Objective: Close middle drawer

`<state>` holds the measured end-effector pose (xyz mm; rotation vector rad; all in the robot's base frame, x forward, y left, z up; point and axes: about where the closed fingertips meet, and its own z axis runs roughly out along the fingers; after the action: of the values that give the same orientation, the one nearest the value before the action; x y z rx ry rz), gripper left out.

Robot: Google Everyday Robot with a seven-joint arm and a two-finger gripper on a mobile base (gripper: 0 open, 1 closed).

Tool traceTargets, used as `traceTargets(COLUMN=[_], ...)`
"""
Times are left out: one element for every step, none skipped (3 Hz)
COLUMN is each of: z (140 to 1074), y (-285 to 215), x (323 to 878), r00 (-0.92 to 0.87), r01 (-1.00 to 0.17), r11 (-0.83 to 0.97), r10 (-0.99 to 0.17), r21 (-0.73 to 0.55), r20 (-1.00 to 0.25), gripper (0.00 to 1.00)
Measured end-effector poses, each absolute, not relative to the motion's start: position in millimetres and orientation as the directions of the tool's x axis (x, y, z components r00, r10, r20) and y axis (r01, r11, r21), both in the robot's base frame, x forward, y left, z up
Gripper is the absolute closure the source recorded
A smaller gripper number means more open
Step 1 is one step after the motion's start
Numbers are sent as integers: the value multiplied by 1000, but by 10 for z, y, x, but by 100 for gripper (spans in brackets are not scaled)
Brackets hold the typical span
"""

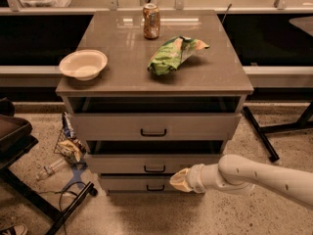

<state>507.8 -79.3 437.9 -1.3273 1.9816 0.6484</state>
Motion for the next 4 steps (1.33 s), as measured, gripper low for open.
traceTargets(z=[4349, 4343, 4337, 4293], y=[-744, -617, -623, -668], x=[5137, 5377, 5394, 5512], r00=[-271, -261, -268, -311], r01=[-933, -936, -932, -898], r11=[355, 345, 357, 435], r10=[-593, -568, -563, -526], r21=[56, 62, 63, 63], r20=[-758, -781, -782, -792], gripper=[100, 100, 100, 100])
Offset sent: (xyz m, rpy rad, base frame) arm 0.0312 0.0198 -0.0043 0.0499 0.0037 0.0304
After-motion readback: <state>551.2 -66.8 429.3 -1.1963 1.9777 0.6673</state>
